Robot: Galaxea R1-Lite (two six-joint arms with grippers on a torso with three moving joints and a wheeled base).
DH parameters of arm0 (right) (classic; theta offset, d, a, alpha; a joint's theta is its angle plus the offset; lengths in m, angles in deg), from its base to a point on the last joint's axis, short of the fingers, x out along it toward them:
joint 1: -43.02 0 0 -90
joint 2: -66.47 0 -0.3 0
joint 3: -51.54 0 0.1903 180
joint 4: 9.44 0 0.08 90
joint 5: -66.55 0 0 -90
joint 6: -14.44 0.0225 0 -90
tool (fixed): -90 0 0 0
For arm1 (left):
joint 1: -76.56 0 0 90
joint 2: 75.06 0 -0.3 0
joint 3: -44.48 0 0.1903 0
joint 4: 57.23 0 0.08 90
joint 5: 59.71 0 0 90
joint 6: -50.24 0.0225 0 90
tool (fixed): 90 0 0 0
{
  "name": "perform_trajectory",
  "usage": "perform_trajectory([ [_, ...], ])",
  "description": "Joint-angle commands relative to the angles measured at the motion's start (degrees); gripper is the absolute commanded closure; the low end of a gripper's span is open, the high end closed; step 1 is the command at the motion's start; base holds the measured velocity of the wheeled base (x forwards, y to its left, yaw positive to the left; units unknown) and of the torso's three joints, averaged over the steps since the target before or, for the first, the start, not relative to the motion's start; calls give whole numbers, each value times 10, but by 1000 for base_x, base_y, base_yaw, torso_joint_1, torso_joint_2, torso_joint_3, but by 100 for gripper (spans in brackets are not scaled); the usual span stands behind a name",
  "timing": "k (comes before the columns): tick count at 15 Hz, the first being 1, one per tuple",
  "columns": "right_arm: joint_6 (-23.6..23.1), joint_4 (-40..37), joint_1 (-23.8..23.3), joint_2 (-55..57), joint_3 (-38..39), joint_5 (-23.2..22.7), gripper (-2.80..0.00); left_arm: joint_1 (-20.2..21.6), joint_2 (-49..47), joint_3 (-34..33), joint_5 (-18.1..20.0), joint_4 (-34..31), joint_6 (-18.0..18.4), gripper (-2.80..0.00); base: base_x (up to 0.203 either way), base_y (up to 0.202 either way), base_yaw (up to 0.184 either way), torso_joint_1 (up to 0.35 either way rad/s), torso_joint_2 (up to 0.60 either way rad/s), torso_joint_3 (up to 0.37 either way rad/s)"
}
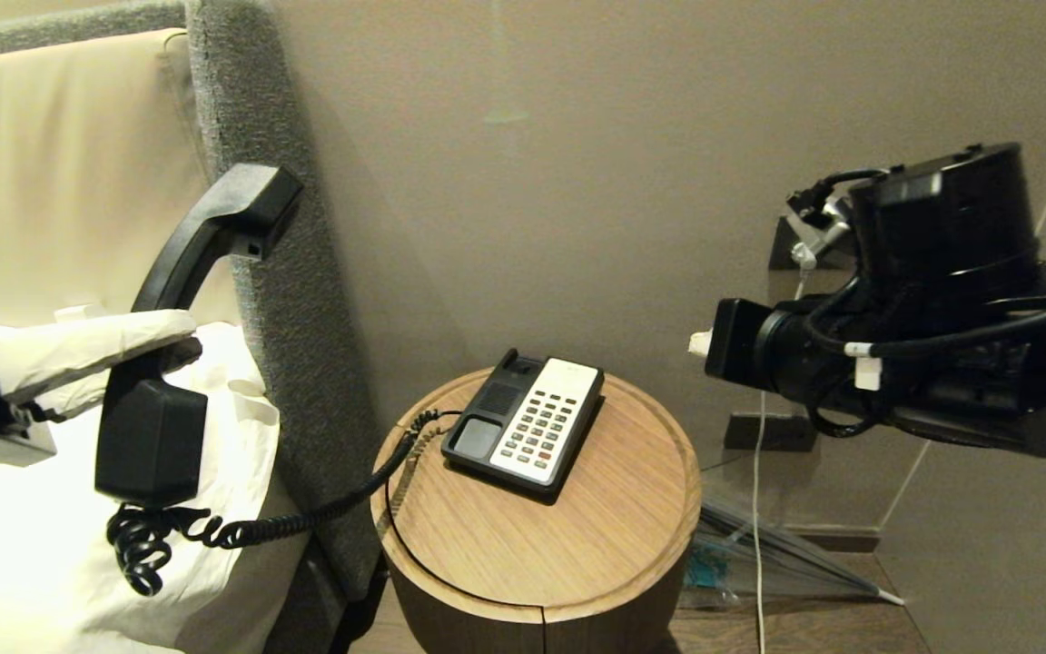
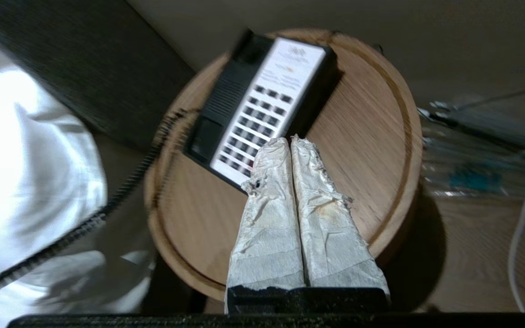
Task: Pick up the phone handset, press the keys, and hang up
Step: Put the handset back
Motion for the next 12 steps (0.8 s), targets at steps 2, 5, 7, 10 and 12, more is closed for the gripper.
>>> perform_trajectory([
  [2,31,19,-2,-88,10,0,0,-30,-92,35,-17,-22,113,0,0,0,0,0,0,0],
  [5,41,26,-23,-119,44,-1,0,-98,-160,64,-80,-56,225,0,0,0,0,0,0,0],
  [7,41,29,-42,-135,61,-1,0,-155,-212,86,-146,-63,277,0,0,0,0,0,0,0],
  [10,38,85,-61,-126,66,-23,0,-217,-298,171,-256,-106,320,0,0,0,0,0,0,0],
  [12,39,108,-64,-123,93,-39,0,-242,-342,241,-308,-147,327,0,0,0,0,0,0,0],
])
